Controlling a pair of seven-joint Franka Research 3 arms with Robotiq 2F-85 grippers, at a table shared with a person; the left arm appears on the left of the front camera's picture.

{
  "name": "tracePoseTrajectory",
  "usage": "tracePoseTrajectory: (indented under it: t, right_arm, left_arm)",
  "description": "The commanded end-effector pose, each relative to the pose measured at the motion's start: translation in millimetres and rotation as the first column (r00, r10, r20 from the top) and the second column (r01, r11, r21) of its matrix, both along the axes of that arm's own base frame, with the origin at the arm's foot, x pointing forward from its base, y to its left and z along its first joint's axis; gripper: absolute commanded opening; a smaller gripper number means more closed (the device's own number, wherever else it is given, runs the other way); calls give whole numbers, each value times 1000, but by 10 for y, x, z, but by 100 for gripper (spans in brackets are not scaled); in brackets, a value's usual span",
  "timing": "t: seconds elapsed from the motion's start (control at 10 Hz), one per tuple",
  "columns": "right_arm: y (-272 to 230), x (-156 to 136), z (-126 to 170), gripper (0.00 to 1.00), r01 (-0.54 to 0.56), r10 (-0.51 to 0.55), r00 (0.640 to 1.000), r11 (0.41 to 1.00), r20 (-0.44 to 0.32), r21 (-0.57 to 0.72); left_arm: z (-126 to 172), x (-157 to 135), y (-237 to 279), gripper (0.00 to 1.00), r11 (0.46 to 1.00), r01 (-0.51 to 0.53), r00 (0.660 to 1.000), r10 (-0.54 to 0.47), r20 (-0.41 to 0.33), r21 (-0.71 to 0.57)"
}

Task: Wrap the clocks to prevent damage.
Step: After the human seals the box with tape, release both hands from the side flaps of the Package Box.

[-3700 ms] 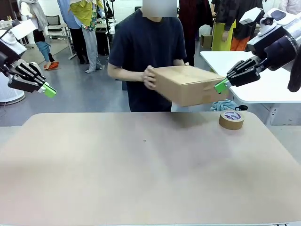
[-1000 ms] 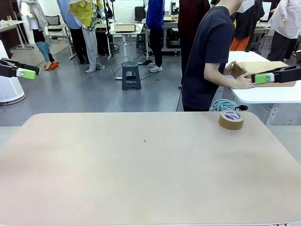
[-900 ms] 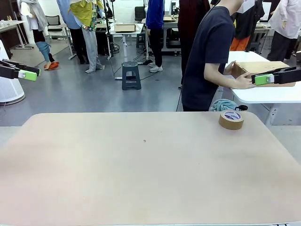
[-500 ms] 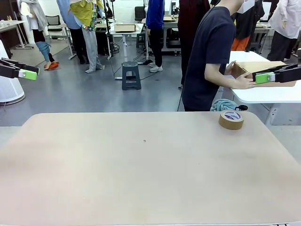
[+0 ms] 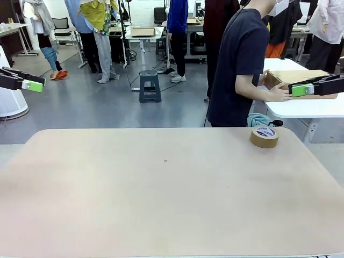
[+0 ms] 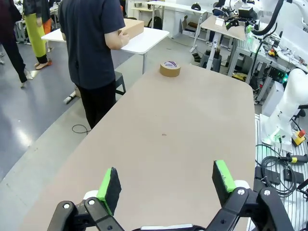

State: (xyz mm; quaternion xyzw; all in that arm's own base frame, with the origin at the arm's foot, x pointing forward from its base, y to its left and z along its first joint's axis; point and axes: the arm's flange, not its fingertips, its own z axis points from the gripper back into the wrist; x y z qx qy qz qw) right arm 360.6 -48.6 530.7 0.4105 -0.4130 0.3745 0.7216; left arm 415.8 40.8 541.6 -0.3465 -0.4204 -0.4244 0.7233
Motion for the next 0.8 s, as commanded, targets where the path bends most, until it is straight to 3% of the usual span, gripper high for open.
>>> tracePoseTrajectory:
  t: [0.0,0.7]
  right_arm:
    - [0,5,-6,100,-1,1,1000,1000,-4,7]
    - [0,5,-6,100,-1,1,1000,1000,-4,7]
  left_arm:
    - [2,-2,-1,100,1000,2,1000,-2,1,-4]
    - [2,-2,-1,100,1000,2,1000,-2,1,-4]
